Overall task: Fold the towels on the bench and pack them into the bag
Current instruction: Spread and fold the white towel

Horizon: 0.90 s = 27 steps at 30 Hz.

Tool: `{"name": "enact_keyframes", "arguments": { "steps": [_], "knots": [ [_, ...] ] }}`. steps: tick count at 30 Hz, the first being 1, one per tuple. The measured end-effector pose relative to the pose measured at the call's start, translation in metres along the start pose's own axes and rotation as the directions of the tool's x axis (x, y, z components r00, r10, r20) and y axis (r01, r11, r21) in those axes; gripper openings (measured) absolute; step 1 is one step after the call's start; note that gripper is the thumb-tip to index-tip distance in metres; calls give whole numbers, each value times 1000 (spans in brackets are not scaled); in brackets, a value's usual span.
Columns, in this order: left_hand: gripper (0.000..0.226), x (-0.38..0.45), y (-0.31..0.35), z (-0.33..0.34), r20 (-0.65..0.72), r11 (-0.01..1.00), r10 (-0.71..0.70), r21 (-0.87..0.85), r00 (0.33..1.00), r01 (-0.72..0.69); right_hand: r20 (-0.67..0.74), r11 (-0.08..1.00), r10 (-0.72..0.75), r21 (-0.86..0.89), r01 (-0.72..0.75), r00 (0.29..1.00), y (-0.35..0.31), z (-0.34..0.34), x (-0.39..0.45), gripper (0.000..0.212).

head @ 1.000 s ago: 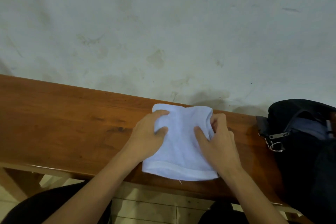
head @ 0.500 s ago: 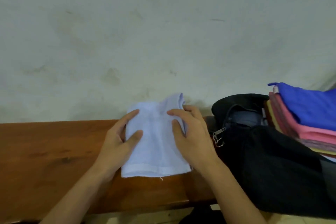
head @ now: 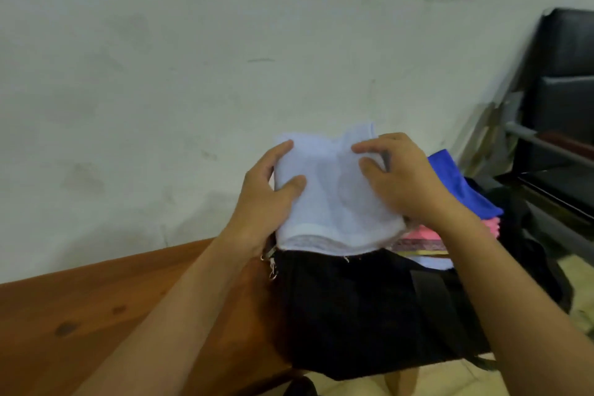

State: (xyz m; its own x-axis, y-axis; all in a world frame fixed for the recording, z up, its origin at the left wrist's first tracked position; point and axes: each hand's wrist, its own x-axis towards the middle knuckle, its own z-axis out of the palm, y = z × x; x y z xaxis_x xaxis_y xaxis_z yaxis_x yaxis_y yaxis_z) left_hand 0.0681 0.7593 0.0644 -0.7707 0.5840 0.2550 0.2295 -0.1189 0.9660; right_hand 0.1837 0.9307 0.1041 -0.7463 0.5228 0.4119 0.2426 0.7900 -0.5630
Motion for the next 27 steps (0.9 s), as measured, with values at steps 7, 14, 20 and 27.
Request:
{"name": "enact_keyframes", "arguments": {
  "steps": [7, 14, 20, 27],
  "knots": [
    [54, 60, 13, 104, 151, 1000, -24, -10, 988, 25, -22, 986, 108, -128, -110, 994, 83, -68, 41, 27],
    [64, 78, -17, 156, 379, 860, -150, 505, 913, -68, 116, 910, 225, -380, -166, 967, 159, -65, 41, 31],
    [47, 71, -12, 158, 374, 480, -86, 828, 924, -290, 139, 705, 321, -695, -139, 937, 156, -54, 29, 42],
    [69, 73, -24, 168, 567, 396, -200, 793, 799, -463, 314, 828, 196, -561, 14, 929, 138, -16, 41, 67]
  ]
}}
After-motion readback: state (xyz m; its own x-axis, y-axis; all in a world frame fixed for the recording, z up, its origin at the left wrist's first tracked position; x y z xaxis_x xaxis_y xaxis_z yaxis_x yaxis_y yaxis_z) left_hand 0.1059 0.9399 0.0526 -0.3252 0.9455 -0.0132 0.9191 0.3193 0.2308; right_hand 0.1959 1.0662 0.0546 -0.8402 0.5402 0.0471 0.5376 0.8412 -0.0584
